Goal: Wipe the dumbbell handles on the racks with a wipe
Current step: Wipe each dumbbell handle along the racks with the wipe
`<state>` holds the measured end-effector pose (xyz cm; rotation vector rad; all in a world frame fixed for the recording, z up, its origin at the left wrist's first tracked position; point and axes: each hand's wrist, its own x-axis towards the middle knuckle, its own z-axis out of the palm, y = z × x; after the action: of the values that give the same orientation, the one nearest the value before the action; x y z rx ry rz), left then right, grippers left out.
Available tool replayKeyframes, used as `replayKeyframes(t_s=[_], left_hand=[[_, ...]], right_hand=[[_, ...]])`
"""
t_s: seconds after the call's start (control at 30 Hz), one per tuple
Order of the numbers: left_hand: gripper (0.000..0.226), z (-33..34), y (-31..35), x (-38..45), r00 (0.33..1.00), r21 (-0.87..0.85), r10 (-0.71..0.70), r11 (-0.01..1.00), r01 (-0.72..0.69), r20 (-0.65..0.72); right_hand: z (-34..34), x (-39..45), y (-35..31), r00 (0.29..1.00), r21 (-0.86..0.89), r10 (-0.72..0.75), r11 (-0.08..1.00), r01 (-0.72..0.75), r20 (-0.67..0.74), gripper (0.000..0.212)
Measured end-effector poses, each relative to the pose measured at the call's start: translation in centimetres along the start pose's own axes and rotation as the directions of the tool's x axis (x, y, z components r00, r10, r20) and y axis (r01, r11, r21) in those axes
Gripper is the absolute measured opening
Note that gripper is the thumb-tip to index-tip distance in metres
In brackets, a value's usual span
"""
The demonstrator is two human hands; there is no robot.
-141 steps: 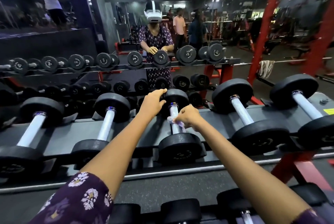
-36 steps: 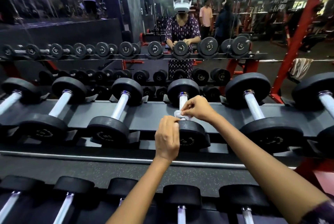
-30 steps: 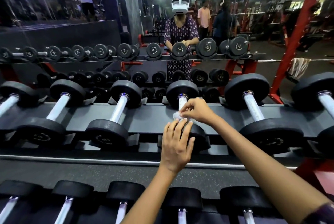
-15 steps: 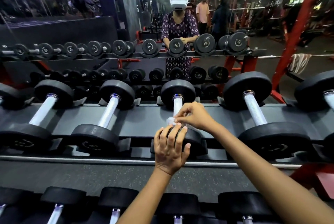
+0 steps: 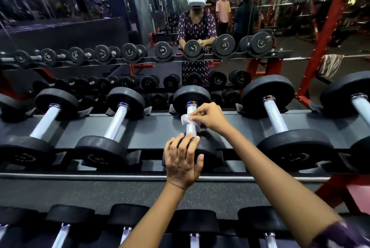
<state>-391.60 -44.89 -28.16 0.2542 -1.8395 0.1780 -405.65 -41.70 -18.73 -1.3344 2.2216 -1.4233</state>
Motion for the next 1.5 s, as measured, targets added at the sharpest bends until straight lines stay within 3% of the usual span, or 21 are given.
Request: replayKeyframes(t_s=[0.1, 0.3, 0.47, 0.6, 0.7, 0.87, 0.97, 1.03, 1.07, 1.13, 1.23, 1.33, 1.4, 1.5], left_hand=[[0.040, -0.1, 0.1, 0.0, 1.000, -0.002, 0.001, 1.000, -0.001, 0.003], [0.040, 0.0, 0.1, 0.0, 1.000, 0.001, -0.014, 1.000, 0.014, 0.009], [0.039, -0.2, 0.2, -0.1, 1.000, -0.009, -0.013, 1.000, 0.013, 0.020], [0.039, -0.3, 0.2, 0.0, 1.000, -0.013, -0.009, 1.000, 0.009, 0.030], [0.039, -0.3, 0.1, 0.1, 1.000, -0.009, -0.003, 1.000, 0.003, 0.031], [0.039, -0.4, 0.1, 0.0, 1.000, -0.013, -0.001, 1.000, 0.001, 0.026], [0.039, -0.3, 0.1, 0.0, 1.000, -0.009, 0.002, 1.000, -0.002, 0.022], [0.039, -0.2, 0.0, 0.1, 1.000, -0.001, 0.006, 1.000, -0.006, 0.025], [0.039, -0.3, 0.0, 0.1, 1.000, 0.001, 0.009, 1.000, -0.009, 0.025], [0.040, -0.2, 0.0, -0.1, 1.000, 0.000, 0.009, 1.000, -0.009, 0.021], [0.040, 0.0, 0.1, -0.1, 1.000, 0.006, -0.009, 1.000, 0.009, 0.010], [0.041, 0.0, 0.0, 0.0, 1.000, 0.000, -0.016, 1.000, 0.016, 0.018], [0.041, -0.1, 0.1, -0.1, 1.000, -0.010, -0.018, 1.000, 0.018, 0.026], [0.040, -0.1, 0.3, -0.2, 0.999, -0.022, -0.029, 0.999, 0.029, 0.029]], right_hand=[[-0.2, 1.0, -0.7, 0.998, -0.036, 0.031, 0.999, -0.033, -0.052, 0.014], [0.1, -2.6, -0.1, 0.990, -0.080, -0.112, 0.990, 0.119, 0.090, 0.017], [1.0, 1.2, -0.7, 0.996, -0.226, -0.085, 0.971, 0.079, -0.017, 0.016], [1.6, 0.1, 0.0, 0.963, -0.356, -0.207, 0.899, 0.256, 0.170, 0.017], [0.5, -0.1, -1.4, 0.913, -0.388, -0.195, 0.859, 0.335, 0.357, 0.014], [-0.2, 2.3, -3.2, 0.917, -0.528, -0.152, 0.777, 0.342, 0.370, 0.020], [0.4, 1.0, -3.6, 0.799, -0.526, -0.163, 0.674, 0.519, 0.579, 0.020], [-0.3, 0.3, -3.2, 0.735, -0.427, -0.192, 0.707, 0.563, 0.650, 0.018], [-0.9, -0.1, -2.6, 0.731, -0.376, -0.207, 0.748, 0.546, 0.650, 0.017], [-1.6, -1.0, -1.4, 0.793, -0.294, -0.204, 0.852, 0.432, 0.574, 0.016], [-1.1, -0.9, -0.5, 0.923, -0.258, -0.215, 0.917, 0.303, 0.318, 0.016], [-0.5, 1.7, -1.1, 0.990, -0.292, -0.129, 0.946, 0.141, 0.060, 0.019], [0.1, 2.3, -0.8, 0.997, -0.300, -0.078, 0.950, 0.083, 0.028, 0.021], [1.3, 1.2, -0.3, 0.976, -0.420, -0.149, 0.884, 0.204, 0.161, 0.020]])
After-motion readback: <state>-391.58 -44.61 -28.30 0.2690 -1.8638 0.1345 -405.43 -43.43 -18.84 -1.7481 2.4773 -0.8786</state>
